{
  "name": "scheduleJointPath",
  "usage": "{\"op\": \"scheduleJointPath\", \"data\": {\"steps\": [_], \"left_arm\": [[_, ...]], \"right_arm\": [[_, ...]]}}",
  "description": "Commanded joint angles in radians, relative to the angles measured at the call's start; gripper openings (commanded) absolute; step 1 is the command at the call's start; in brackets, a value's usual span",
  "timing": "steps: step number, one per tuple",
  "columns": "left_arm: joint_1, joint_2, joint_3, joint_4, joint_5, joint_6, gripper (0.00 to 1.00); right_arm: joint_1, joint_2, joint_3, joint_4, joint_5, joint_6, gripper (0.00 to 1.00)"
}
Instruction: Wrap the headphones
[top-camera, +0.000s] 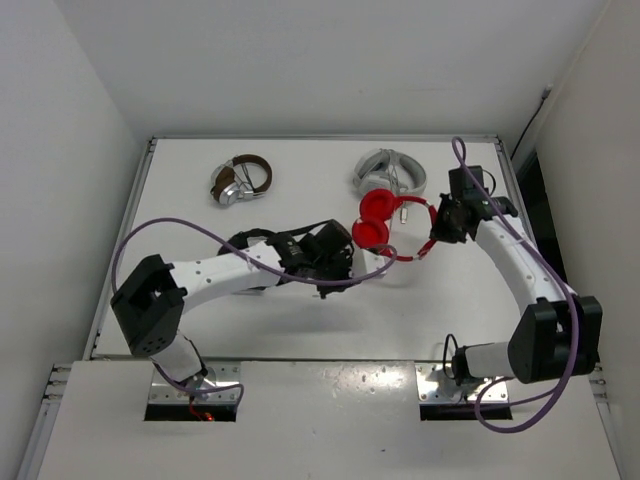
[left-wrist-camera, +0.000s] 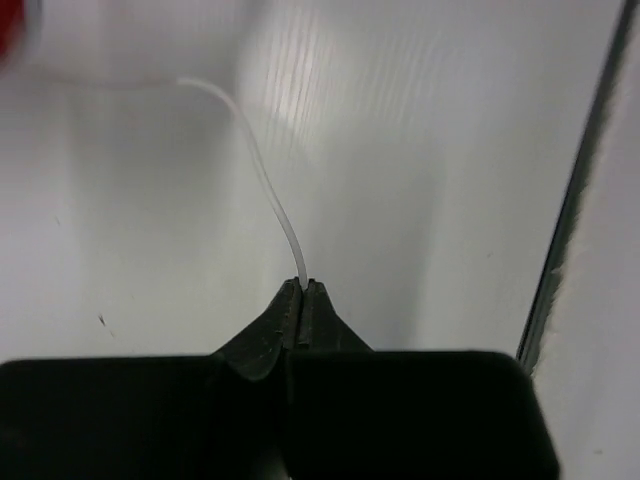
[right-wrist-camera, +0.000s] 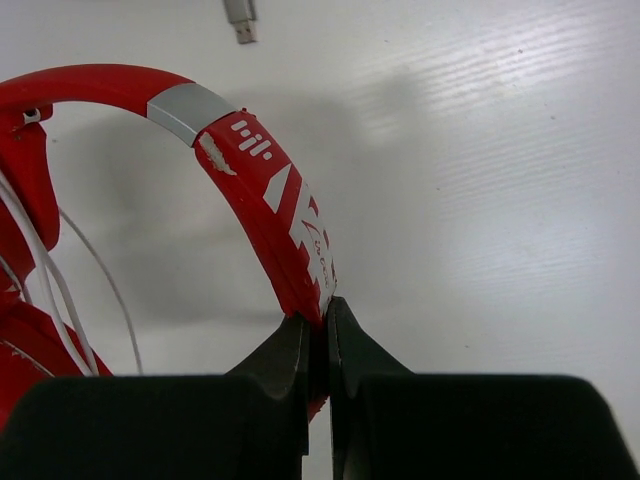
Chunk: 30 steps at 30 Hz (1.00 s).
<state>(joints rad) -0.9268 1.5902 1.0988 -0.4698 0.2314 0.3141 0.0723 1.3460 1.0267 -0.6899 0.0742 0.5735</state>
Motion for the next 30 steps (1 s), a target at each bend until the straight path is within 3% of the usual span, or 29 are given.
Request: {"op": "scheduleJointPath", "data": {"steps": [1, 12, 30], "left_arm": [[-0.059, 0.025, 0.105, -0.020, 0.032, 0.025, 0.00], [-0.060, 0.054, 0.321, -0.010, 0.017, -0.013, 0.00], [0.121, 0.066, 0.490, 0.053, -0.099, -0.055, 0.00]], "right_arm": [[0.050, 0.016, 0.088, 0.073, 0.044, 0.078, 0.00], [0.130, -0.011, 0.059, 0.113, 0.113, 0.046, 0.00], [0.227, -0.171, -0.073, 0.182, 0.128, -0.122, 0.00]]}}
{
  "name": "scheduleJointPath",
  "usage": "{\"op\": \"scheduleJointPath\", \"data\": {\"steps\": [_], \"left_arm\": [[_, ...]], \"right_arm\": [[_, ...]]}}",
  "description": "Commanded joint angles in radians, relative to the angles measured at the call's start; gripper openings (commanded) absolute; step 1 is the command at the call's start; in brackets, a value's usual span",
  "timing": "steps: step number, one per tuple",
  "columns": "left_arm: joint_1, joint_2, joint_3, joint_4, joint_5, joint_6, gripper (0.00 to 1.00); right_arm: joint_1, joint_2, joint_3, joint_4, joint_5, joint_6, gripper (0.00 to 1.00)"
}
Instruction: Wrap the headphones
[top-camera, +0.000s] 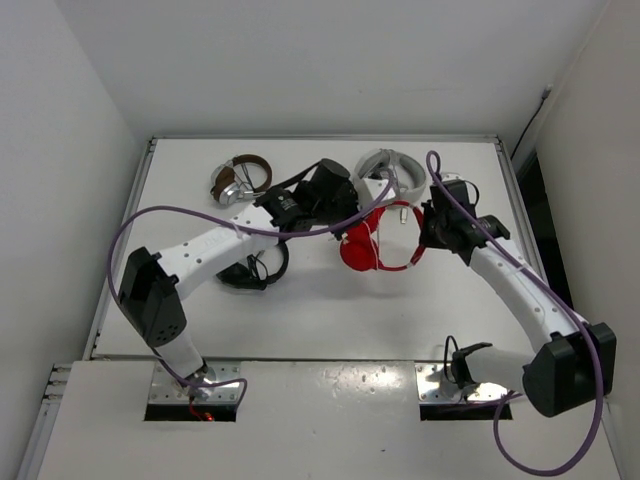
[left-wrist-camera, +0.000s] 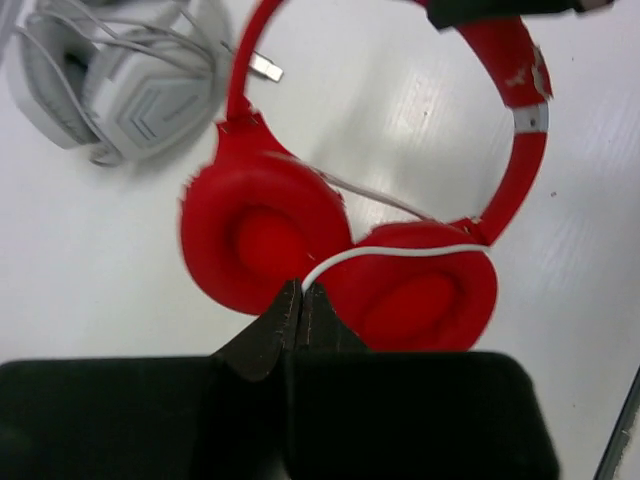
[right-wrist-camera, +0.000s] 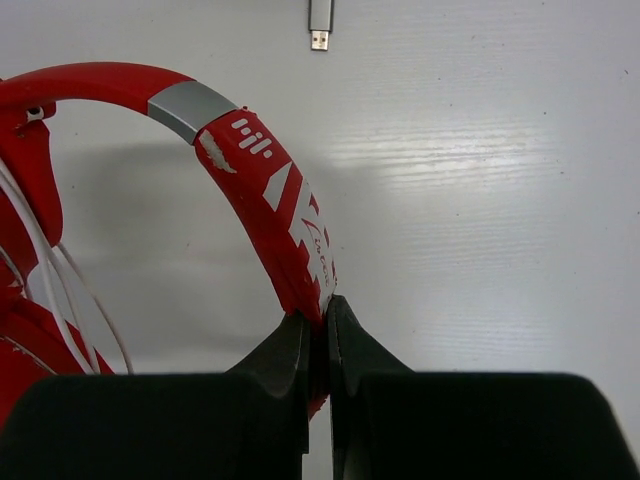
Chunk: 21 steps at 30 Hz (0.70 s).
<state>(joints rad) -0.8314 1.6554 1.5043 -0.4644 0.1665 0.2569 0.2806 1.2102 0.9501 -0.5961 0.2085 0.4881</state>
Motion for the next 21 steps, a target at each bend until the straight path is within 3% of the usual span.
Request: {"op": "scheduleJointPath", "data": {"steps": [1, 13, 21], "left_arm": [[0.026, 0.010, 0.100, 0.047, -0.035, 0.013, 0.00], [0.035, 0.030, 0.197, 0.101, -0.088, 0.107, 0.00], [0.015, -0.038, 0.058, 0.101, 0.013, 0.116, 0.00]], "right_arm": [[0.019, -0.035, 0.004, 0.088, -0.006, -0.052, 0.00], [0.112, -0.022, -0.034, 0.110, 0.063, -0.128, 0.00], [0.103, 0.006, -0.005, 0.110, 0.129, -0.094, 0.00]]}}
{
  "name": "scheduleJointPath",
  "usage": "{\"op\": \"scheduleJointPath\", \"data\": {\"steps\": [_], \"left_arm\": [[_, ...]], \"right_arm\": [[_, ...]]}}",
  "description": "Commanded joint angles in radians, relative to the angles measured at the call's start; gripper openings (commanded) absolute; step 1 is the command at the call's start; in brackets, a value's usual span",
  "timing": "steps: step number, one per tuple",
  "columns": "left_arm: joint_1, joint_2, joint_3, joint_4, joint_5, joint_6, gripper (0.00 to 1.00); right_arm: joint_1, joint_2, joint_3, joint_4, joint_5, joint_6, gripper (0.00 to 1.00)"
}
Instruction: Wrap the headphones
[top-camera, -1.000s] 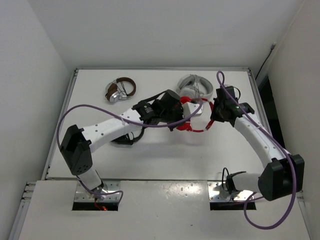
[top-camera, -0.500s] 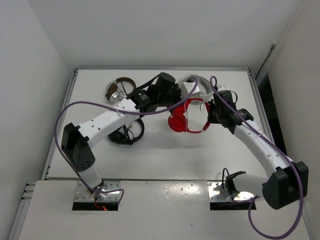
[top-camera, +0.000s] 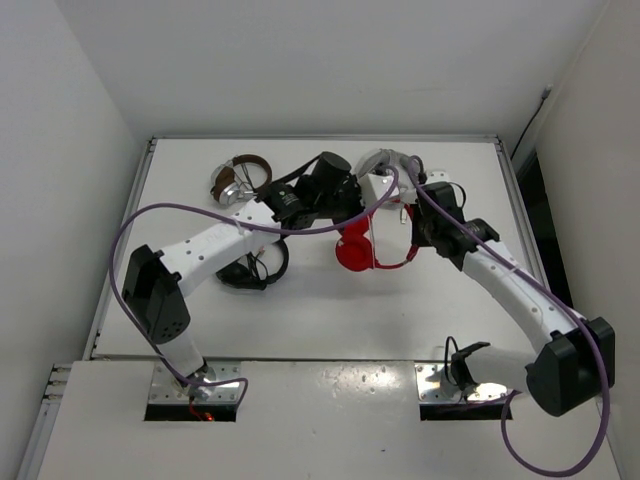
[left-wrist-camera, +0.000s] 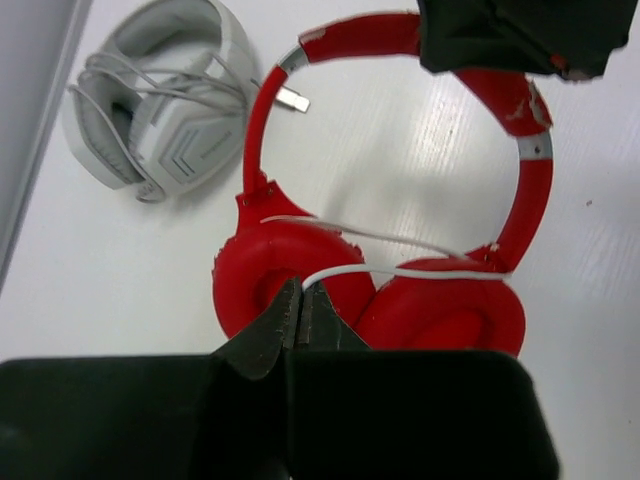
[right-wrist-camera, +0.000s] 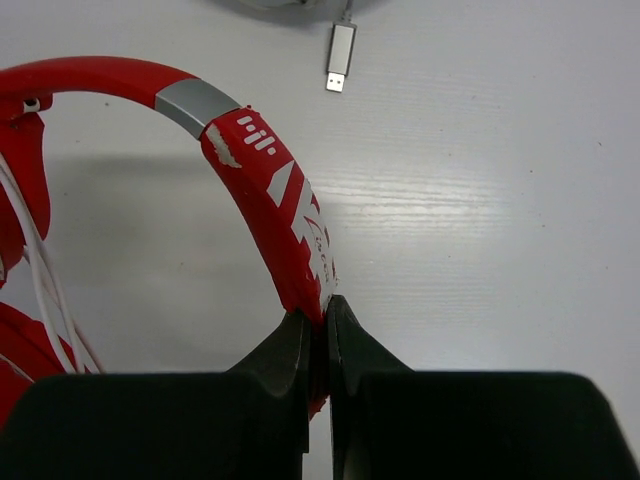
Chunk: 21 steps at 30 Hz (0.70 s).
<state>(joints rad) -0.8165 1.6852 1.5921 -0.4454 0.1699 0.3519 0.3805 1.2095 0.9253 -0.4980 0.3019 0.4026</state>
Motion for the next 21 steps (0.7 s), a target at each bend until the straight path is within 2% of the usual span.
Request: {"op": "scheduleJointPath", "data": {"steps": [1, 8, 21], "left_arm": [[0.000, -0.068, -0.041, 0.082, 0.019, 0.021, 0.00], [-0.052, -0.116, -0.092, 0.103, 0.010, 0.047, 0.00], [-0.110, -0.150, -0.181, 0.192, 0.019, 0.021, 0.00]], "right_arm": [[0.003, 0.007, 0.020, 0.003, 0.045, -0.008, 0.00], [0.023, 0.016, 0.029, 0.012, 0.138, 0.004, 0.00], [0.052, 0.025, 0.038, 0.012, 0.171, 0.013, 0.00]]}}
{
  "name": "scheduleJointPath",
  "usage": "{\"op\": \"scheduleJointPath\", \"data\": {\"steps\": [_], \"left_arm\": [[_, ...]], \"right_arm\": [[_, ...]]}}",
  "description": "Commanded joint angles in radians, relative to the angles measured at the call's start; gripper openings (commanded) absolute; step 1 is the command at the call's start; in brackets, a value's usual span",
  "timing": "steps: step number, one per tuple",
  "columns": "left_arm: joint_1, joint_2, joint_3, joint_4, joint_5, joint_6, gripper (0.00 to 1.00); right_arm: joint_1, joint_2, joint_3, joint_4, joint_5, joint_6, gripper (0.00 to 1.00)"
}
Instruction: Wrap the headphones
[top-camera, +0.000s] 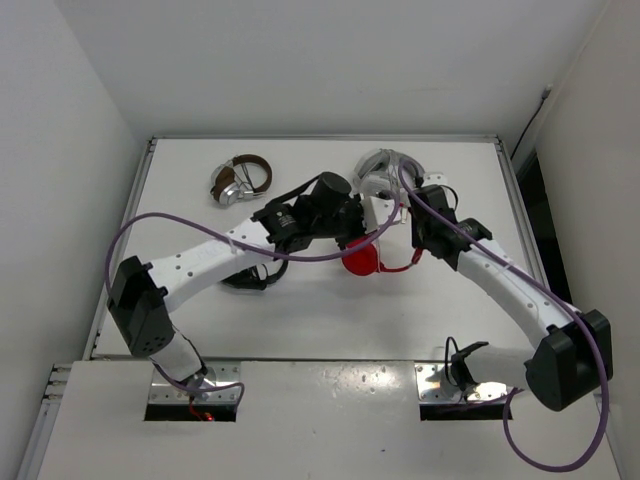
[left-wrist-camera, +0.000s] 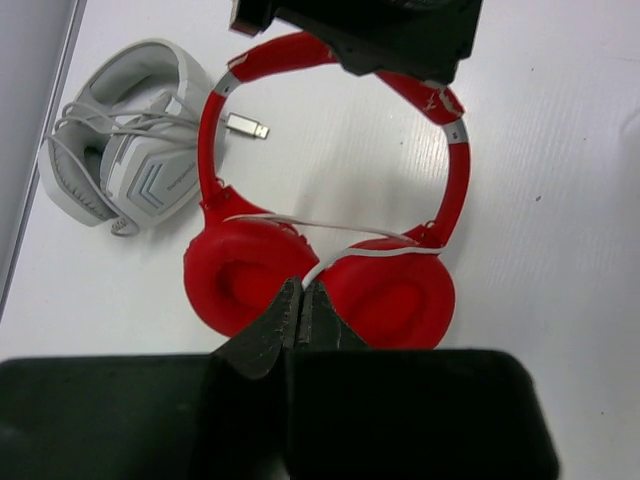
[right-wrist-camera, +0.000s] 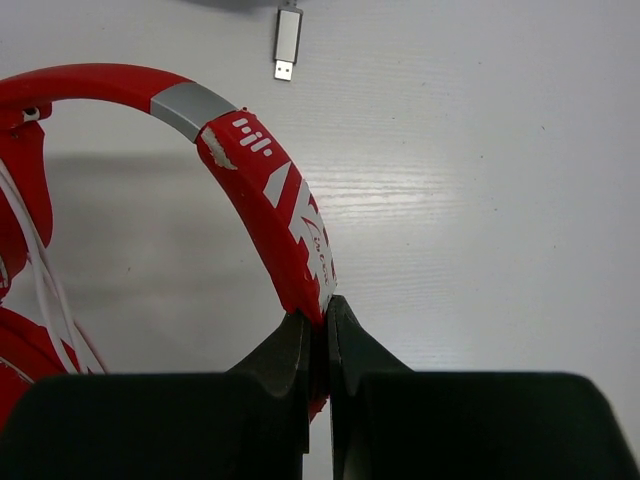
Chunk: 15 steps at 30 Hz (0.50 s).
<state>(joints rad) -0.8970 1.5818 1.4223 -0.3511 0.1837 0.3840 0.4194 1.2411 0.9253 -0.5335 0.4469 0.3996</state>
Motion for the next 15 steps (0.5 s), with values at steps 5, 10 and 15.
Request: {"op": "scheduleJointPath", "data": {"steps": [5, 10, 15], "left_arm": [[-0.029, -0.037, -0.055, 0.193, -0.036, -0.103, 0.00], [-0.029, -0.014, -0.056, 0.233, -0.049, -0.158, 0.00], [-0.020, 0.016, -0.045, 0.267, -0.119, -0.209, 0.00]], "right_arm": [[0.004, -0.006, 0.047, 0.047, 0.003, 0.016, 0.00], [0.004, -0.017, 0.038, 0.047, -0.016, 0.016, 0.00], [0.004, -0.037, 0.018, 0.056, -0.057, 0.007, 0.00]]}}
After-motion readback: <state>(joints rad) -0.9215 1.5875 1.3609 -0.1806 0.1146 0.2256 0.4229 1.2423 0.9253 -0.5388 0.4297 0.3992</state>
